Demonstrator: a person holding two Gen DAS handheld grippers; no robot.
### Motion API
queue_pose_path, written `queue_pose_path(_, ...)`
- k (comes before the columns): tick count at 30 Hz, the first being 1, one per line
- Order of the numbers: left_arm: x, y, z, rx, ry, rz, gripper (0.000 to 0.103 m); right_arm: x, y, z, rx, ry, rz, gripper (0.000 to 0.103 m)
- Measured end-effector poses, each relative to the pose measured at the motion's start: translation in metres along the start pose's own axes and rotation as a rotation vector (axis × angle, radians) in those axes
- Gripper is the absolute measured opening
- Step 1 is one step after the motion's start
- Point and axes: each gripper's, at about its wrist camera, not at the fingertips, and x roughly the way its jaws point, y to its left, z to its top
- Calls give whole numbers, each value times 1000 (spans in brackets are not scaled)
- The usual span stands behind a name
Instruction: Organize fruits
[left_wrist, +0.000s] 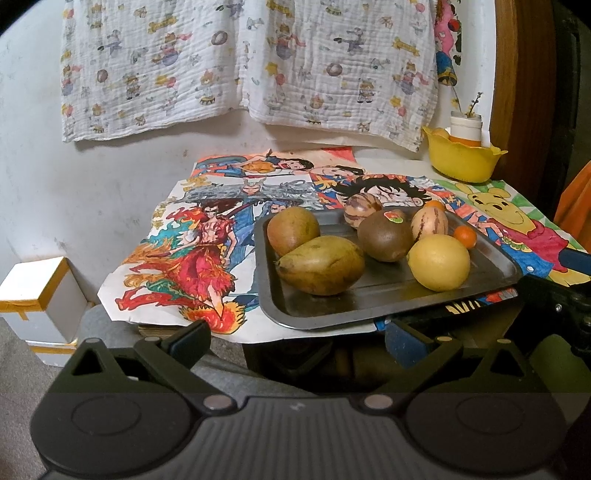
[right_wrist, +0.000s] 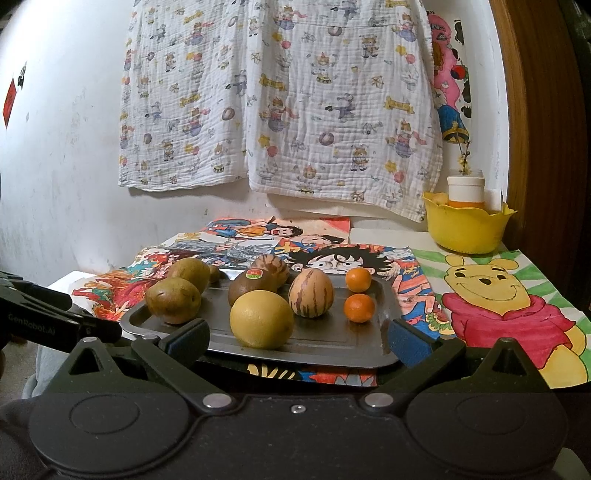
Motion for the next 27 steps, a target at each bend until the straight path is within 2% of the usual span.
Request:
queue_pose_path(14, 3, 4, -2, -47, 25, -48, 102, -2, 3, 0, -15, -6, 5, 102)
queue_pose_path(27, 1, 5, -3, -64, 16, -73, 103, 0, 5, -1, -15, -2, 10, 102)
